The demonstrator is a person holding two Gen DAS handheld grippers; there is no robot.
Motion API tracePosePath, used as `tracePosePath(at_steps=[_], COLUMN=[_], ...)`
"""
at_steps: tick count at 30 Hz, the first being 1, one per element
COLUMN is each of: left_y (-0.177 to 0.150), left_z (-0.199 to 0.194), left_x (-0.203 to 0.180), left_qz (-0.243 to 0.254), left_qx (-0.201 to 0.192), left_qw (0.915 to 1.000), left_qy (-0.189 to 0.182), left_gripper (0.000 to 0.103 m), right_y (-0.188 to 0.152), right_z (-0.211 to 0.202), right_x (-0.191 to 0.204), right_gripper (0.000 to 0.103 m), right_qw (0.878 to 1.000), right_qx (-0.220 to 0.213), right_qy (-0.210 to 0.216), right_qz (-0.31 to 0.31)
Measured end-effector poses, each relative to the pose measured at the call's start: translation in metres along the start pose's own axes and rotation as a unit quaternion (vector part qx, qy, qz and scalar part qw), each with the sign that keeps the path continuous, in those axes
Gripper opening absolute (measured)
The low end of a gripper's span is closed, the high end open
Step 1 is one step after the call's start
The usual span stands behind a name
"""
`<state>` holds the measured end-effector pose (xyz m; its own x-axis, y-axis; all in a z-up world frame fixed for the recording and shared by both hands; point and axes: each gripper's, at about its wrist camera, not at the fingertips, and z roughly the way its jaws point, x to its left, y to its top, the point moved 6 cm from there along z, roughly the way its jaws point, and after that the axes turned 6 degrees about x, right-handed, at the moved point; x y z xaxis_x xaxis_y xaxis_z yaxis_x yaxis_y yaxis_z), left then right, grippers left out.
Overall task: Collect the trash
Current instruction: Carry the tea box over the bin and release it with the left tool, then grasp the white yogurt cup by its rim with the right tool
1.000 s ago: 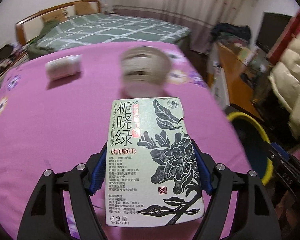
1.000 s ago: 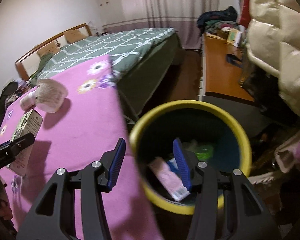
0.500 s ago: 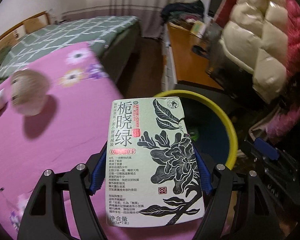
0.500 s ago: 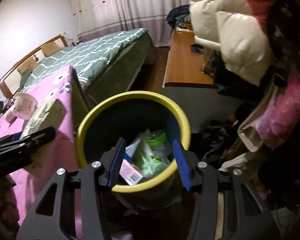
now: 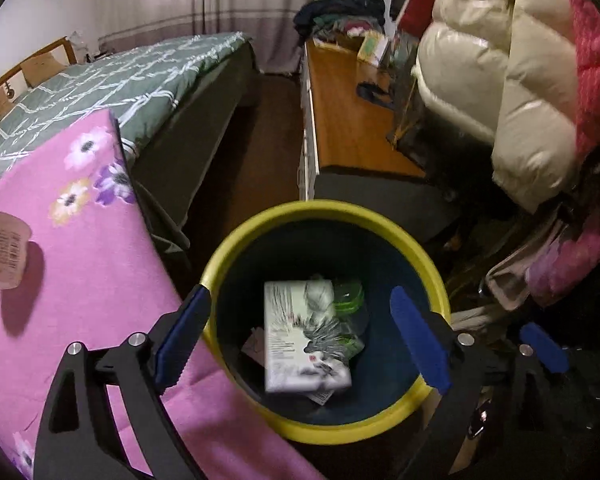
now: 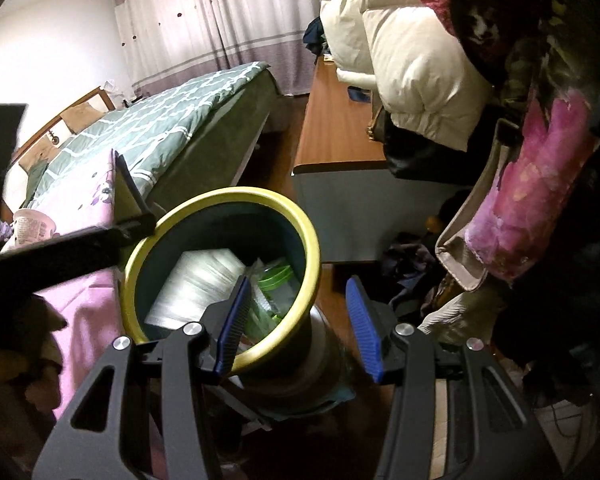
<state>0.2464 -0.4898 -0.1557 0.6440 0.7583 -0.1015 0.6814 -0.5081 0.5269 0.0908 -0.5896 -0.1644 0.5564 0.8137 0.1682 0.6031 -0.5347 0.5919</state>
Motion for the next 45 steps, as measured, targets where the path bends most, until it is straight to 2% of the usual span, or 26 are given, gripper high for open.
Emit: tracePosePath(at_steps=[5, 11, 16, 19, 22, 29, 33, 37, 45], left_y=[-0.01, -0.047, -0.086, -0.106, -0.118, -0.137, -0.143, -0.154, -0.159], left_z=[-0.041, -0.095, -0.127, -0.139, -0.146, -0.149, -0.146, -0.144, -0.126], left_x=[0.042, 0.127, 0.208, 0.26, 0.304, 0.389, 0.419, 0.44, 0.442], left_qz=[-0.037, -0.094, -0.148, -0.178, -0.21, -0.247, -0.26, -0.28, -0.296], left_qx=[-0.028, -0.063, -0.075, -0.075, -0.076, -0.076, -0.074, -0.077, -0.063], left_qw=[0.9989, 0.9924, 0.9798, 0.9703, 0.9619, 0.947, 0.9409, 0.9365, 0.9393], left_qy=[0.001, 0.049, 0.112, 0.145, 0.158, 0.191, 0.204, 0.196, 0.162], left_gripper=[0.092, 0.096, 0.098, 0.098, 0.098, 0.098, 0.098, 0.098, 0.098], right_y=[-0.001, -0.001, 0.005, 0.011, 0.014, 0.021, 0.023, 0.024, 0.032], right_z=[0.002, 0.007, 0.01, 0.01, 0.012, 0.016, 0.022, 0.039, 0.07], right_x=[0.02, 0.063, 0.113, 0.157, 0.2, 0.299, 0.347, 0.379, 0.404], right_gripper=[0.048, 0.047, 0.047, 0.047, 0.048, 0.048, 0.061, 0.07, 0.078], right_qw=[1.0, 0.998, 0.994, 0.989, 0.984, 0.969, 0.961, 0.959, 0.963], right_qx=[0.004, 0.011, 0.013, 0.011, 0.014, 0.025, 0.034, 0.049, 0.067], right_qy=[0.013, 0.034, 0.061, 0.088, 0.111, 0.162, 0.19, 0.185, 0.161], right_qz=[-0.018, -0.052, -0.085, -0.115, -0.14, -0.183, -0.198, -0.21, -0.206])
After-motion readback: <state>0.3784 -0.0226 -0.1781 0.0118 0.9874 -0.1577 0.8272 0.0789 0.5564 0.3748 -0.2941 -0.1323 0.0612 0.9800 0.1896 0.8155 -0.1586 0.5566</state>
